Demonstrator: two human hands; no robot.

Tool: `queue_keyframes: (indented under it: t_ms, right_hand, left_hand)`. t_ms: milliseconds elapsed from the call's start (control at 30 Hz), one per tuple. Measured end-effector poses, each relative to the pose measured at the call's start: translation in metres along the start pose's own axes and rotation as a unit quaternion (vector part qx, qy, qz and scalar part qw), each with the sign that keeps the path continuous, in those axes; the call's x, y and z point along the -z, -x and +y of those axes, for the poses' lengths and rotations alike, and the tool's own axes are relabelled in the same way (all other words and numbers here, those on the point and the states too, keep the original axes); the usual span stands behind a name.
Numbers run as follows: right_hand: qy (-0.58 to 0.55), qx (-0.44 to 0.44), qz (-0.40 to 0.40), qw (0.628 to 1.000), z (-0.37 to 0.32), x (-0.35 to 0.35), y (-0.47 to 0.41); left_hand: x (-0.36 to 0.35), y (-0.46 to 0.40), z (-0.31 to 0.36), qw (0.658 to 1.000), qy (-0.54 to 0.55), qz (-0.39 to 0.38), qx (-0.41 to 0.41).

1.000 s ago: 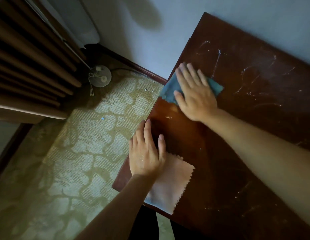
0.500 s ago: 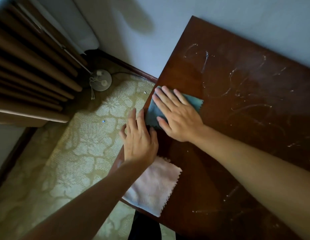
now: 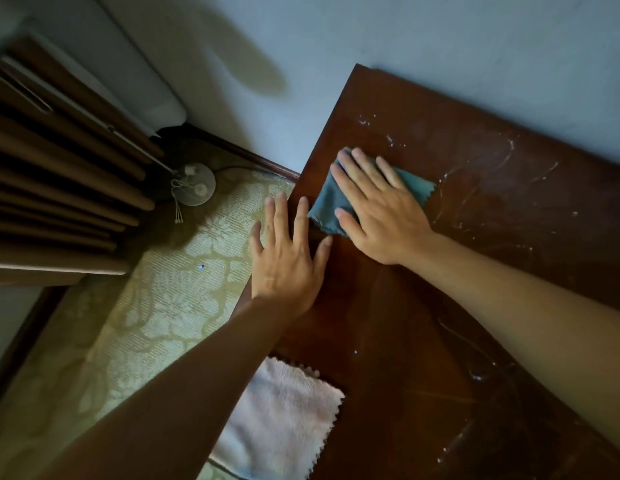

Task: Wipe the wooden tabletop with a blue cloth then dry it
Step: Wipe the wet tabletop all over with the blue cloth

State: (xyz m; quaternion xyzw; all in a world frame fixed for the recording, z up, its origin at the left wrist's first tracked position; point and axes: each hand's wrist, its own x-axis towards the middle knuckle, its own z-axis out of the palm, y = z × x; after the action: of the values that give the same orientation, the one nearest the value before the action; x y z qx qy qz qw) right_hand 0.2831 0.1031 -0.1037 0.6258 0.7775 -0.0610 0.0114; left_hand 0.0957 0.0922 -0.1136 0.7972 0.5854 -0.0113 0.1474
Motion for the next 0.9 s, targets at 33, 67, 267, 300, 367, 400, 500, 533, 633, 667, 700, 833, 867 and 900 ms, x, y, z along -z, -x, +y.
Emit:
queue_keyframes:
  t_ms: [33, 67, 267, 300, 367, 400, 500, 533, 633, 667, 700, 833, 867, 900]
  right_hand:
    - [-0.001, 0.002, -0.002, 1.0, 0.004, 0.0, -0.004]
    - [-0.002, -0.006, -0.004, 1.0, 0.01, 0.001, -0.011]
    - [-0.001, -0.117, -0.002, 0.993, 0.054, 0.015, -0.069]
    - [-0.006, -0.119, -0.001, 0.993, 0.051, 0.015, -0.069]
    - [-0.014, -0.098, 0.001, 0.995, 0.037, 0.011, -0.055]
    - [-0.012, -0.075, 0.001, 0.997, 0.029, 0.007, -0.045]
    - [-0.002, -0.01, -0.016, 1.0, 0.018, 0.003, -0.025]
    - [0.0, 0.003, -0.018, 1.0, 0.02, 0.004, -0.024]
    - [0.004, 0.026, -0.018, 0.999, 0.038, 0.008, -0.037]
    - [0.0, 0.015, -0.015, 1.0, 0.048, 0.009, -0.048]
    - [-0.004, -0.011, -0.009, 1.0, 0.059, 0.011, -0.061]
    - [-0.005, -0.109, -0.026, 0.994, 0.095, 0.021, -0.117]
    - [-0.007, -0.113, -0.029, 0.993, 0.096, 0.023, -0.122]
    - [-0.008, -0.111, -0.031, 0.993, 0.093, 0.024, -0.121]
  left_hand:
    - [0.0, -0.004, 0.001, 1.0, -0.005, 0.002, -0.002]
    - [0.0, -0.008, 0.003, 1.0, -0.008, 0.004, -0.003]
    - [0.001, -0.024, 0.016, 0.998, 0.039, 0.025, 0.034]
    - [0.002, -0.026, 0.017, 0.998, 0.042, 0.027, 0.036]
    - [0.003, -0.028, 0.02, 0.998, 0.047, 0.032, 0.042]
    - [0.003, -0.029, 0.022, 0.997, 0.052, 0.035, 0.04]
    - [0.003, -0.035, 0.031, 0.995, 0.08, 0.05, 0.022]
    - [0.003, -0.037, 0.035, 0.994, 0.088, 0.055, 0.017]
    - [0.0, -0.039, 0.043, 0.994, 0.077, 0.072, 0.02]
    - [-0.002, -0.039, 0.044, 0.995, 0.065, 0.078, 0.023]
    - [-0.004, -0.039, 0.044, 0.995, 0.053, 0.082, 0.025]
    - [-0.011, -0.038, 0.042, 0.995, 0.039, 0.095, 0.017]
    - [-0.011, -0.038, 0.042, 0.995, 0.039, 0.096, 0.015]
    - [-0.01, -0.038, 0.043, 0.995, 0.038, 0.095, 0.013]
